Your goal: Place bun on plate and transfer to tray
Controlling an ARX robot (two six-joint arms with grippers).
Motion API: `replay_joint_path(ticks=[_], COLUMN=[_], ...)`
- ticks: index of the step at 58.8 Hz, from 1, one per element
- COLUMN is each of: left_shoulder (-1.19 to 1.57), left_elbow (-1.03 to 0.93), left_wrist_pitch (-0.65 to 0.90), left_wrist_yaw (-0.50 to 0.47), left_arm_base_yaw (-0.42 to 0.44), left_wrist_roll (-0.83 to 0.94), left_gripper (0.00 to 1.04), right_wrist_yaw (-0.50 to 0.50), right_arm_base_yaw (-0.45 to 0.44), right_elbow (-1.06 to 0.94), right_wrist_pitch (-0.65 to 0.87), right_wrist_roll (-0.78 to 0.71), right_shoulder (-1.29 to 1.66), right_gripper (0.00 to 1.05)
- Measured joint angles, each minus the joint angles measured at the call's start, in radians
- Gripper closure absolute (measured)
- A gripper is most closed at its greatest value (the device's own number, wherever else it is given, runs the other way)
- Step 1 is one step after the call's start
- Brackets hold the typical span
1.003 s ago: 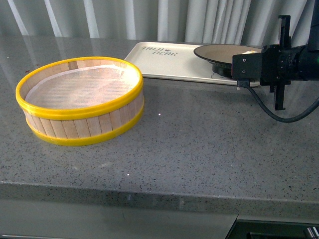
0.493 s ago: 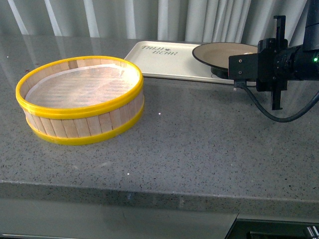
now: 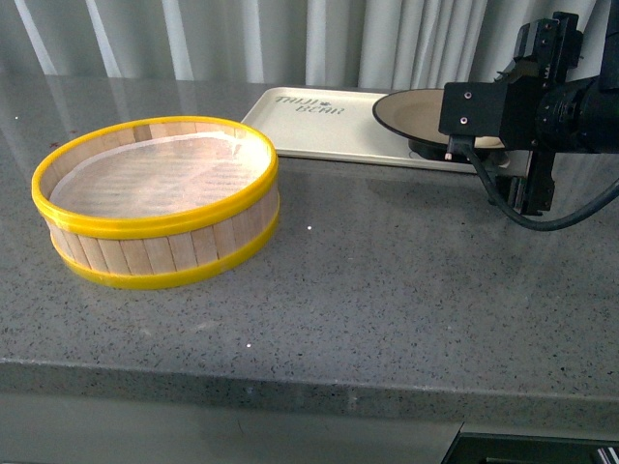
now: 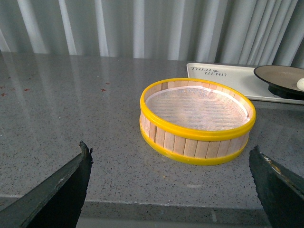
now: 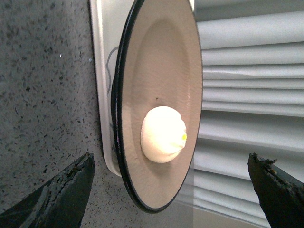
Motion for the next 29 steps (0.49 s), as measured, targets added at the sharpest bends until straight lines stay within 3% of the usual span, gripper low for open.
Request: replay_joint_path(ticks=[7,17,23,29], left_shoulder=[0.0,0.0,0.0,0.0], left_elbow=[0.0,0.0,0.0,0.0], left_wrist_pitch=[0.0,0.0,0.0,0.0], left_wrist_yaw=[0.0,0.0,0.0,0.0], left_arm_base_yaw=[0.0,0.0,0.0,0.0], left_wrist_roll=[0.0,0.0,0.0,0.0], left_gripper=[0.07,0.07,0.07,0.07], right_wrist_yaw=[0.039,0.167,0.175,0.176], right_arm_base_yaw=[0.03,0.051,0.045,0.041], right_elbow=[-0.068,-0.14,-0.145,-0.145], right_wrist_pitch=[0.011,-0.111,-0.167,-0.17], right_wrist_roll=[0.101,0.419,0.622,0.697], right_shoulder=[-0.08,-0.263,-0.33,-0.337], right_gripper=[0.08,0.08,0.08,0.08])
